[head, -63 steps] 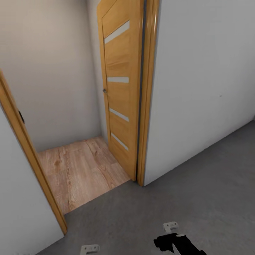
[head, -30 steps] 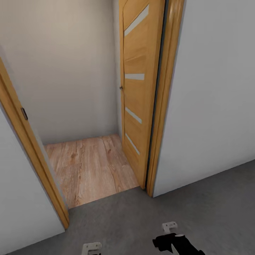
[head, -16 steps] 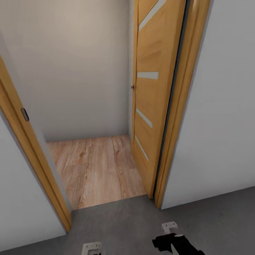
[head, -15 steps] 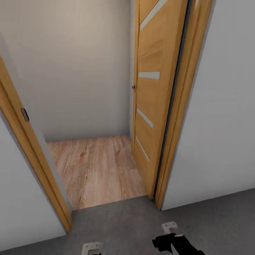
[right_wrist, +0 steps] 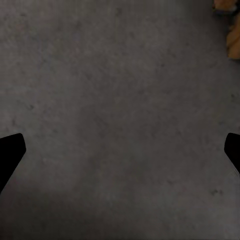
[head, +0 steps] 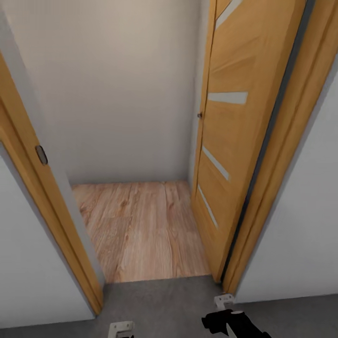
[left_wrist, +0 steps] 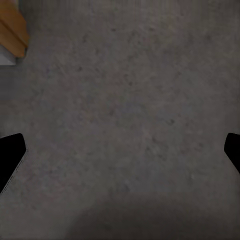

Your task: Move the two storage containers from the living room to the garage. In the garage, place one container on the floor and stack the other container on top of it (either order is fine).

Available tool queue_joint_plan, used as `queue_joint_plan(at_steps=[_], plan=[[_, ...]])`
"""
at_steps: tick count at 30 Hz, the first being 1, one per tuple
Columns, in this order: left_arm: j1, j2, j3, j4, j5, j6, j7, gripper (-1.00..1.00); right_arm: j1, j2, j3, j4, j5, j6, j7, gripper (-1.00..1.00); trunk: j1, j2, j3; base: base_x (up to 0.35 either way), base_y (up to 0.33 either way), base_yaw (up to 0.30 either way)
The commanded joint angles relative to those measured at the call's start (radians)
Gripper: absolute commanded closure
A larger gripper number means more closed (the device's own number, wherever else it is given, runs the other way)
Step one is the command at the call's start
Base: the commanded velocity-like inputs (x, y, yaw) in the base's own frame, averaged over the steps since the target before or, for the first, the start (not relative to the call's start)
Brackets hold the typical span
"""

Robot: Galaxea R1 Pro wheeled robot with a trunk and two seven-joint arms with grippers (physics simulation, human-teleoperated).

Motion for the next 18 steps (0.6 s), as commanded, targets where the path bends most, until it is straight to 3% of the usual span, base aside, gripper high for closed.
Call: queue_joint_plan(at_steps=[1, 11, 18], plan=[[0.000, 0.000, -0.001, -0.002, 0.004, 0.006, 0.004, -1.00, 0.000, 0.000, 0.002, -0.002, 0.004, 0.006, 0.002, -1.00, 0.000, 0.000, -0.002, 0.275, -0.003, 0.257], [0.000, 0.000, -0.002, -0.002, 0.004, 0.006, 0.003, -1.00, 0.000, -0.001, 0.002, -0.002, 0.004, 0.005, 0.004, -1.00, 0.000, 0.000, -0.010, 0.228, -0.021, 0.254], [0.001, 0.001, -0.001, -0.004, 0.007, 0.005, 0.002, -1.00, 0.000, -0.002, -0.002, -0.002, 0.003, 0.003, 0.007, -1.00, 0.000, 0.000, -0.012, 0.098, -0.048, 0.074]])
